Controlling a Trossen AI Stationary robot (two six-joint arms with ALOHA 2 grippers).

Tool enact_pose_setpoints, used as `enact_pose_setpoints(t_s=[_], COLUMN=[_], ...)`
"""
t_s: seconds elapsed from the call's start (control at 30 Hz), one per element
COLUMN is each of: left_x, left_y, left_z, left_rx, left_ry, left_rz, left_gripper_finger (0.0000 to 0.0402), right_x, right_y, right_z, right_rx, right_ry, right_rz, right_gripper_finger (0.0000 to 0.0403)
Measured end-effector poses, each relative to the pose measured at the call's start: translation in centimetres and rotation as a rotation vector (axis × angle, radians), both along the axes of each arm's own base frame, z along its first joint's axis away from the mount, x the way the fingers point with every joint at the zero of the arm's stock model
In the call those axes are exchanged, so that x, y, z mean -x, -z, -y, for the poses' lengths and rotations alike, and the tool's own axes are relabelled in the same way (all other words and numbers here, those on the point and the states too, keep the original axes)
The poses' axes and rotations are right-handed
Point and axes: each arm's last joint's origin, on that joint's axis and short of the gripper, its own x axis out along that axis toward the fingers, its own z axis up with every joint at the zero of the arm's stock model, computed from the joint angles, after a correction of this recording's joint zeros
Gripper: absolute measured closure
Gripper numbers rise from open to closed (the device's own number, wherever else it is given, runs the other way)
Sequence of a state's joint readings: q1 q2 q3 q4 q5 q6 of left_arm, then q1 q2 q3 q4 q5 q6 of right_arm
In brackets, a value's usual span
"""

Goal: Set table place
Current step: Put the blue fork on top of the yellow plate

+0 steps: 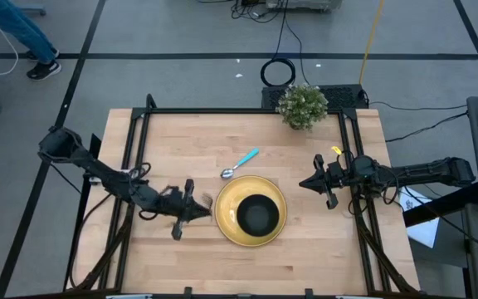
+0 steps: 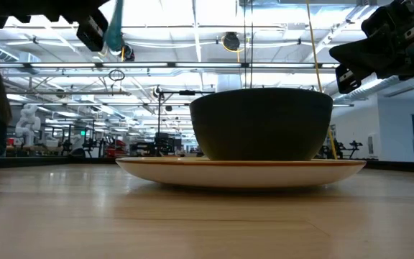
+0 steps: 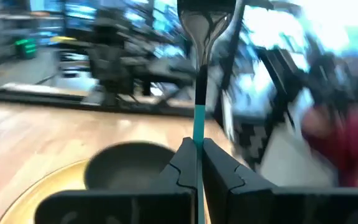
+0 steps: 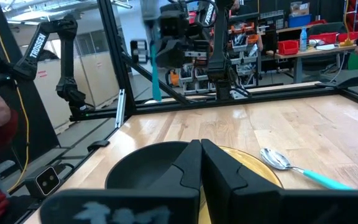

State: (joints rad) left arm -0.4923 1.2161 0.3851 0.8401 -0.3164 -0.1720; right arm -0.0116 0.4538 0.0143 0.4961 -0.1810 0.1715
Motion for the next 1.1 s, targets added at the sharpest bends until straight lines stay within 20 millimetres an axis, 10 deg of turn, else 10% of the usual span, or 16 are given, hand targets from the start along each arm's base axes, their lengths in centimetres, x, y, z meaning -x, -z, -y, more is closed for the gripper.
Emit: enact_pose_setpoints(t_s=[0.23,0.7,1.1], left_x=[-0.6,-6.4,-7.2], left_y=[0.6,-3.0,-4.8], left_z=[-0.2,2.9,0.2], left_rx=[0.397,0.372,0.614], left_ry=[-0.171,-0.368,-0.536], left_rz=[-0.043,-0.397,-0.705], left_gripper_finger=[0.0397,0.0398,0.0398], right_x=[0.0,0.0,0.0], right_y=[0.0,0.0,0.0], right_z=[0.0,0.0,0.0], right_rx=[0.002,0.001,0.0], right_ry=[0.0,0.0,-0.001], right_rz=[0.0,0.001,0.001], right_gripper_finger=[0.0403,0.0403,0.0403])
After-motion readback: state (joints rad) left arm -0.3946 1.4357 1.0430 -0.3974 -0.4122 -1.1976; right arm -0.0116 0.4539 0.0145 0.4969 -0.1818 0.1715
